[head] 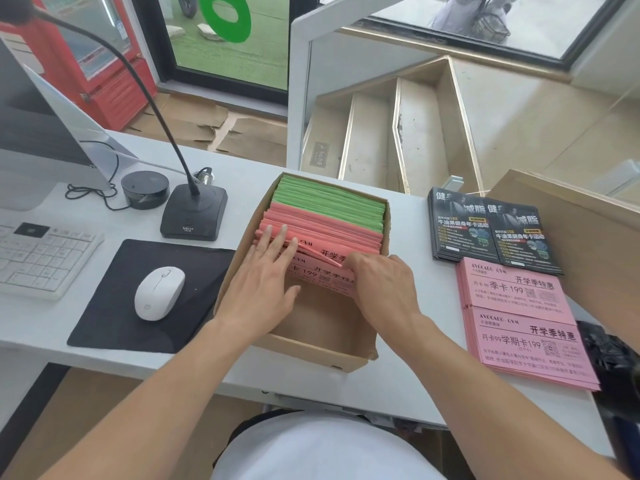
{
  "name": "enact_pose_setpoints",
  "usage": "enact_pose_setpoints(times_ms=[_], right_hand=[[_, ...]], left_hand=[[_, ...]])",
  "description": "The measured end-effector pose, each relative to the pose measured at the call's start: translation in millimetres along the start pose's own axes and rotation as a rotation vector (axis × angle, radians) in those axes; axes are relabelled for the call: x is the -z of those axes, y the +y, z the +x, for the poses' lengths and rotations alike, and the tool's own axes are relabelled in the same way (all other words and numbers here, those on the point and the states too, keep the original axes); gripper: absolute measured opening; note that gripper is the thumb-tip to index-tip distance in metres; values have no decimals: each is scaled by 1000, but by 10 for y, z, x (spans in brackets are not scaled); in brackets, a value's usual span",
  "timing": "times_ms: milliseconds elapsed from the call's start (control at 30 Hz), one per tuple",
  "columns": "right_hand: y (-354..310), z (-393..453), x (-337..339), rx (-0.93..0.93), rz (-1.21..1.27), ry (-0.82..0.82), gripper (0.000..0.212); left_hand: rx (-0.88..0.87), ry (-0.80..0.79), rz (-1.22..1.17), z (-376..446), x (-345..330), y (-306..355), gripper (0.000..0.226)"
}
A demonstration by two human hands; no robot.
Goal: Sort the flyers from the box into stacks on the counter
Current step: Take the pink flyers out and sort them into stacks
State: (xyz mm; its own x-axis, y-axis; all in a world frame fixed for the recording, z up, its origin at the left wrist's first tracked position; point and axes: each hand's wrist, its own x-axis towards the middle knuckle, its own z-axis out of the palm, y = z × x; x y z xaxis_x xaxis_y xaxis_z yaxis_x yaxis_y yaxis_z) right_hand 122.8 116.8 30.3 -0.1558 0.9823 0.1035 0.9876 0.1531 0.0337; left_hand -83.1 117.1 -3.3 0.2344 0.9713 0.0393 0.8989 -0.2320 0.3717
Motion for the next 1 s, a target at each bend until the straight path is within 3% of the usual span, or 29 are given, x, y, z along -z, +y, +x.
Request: enact_pose_setpoints(times_ms=[200, 333, 467, 533, 600, 733, 1000], right_hand=[[-73, 6, 34, 42, 56, -189, 47], [-36, -41, 140, 19, 213, -63, 41], [229, -127, 452, -86, 496, -7, 31], [438, -200, 607, -146, 667, -28, 33], [651, -297, 752, -137, 733, -66, 32], [1051, -530, 947, -166, 863, -158, 28], [1986, -1469, 746, -537, 1175, 69, 19]], left_hand=[[2, 51, -28, -23, -2, 2, 82], [-7, 209, -89, -14, 72, -1, 92], [100, 367, -469, -31, 419, -1, 120], [148, 316, -776, -35, 648, 109, 125], [150, 151, -999, -32, 829, 283, 110], [59, -145, -1013, -28, 818, 737, 31], [-41, -359, -1187, -121, 24, 1738, 16]])
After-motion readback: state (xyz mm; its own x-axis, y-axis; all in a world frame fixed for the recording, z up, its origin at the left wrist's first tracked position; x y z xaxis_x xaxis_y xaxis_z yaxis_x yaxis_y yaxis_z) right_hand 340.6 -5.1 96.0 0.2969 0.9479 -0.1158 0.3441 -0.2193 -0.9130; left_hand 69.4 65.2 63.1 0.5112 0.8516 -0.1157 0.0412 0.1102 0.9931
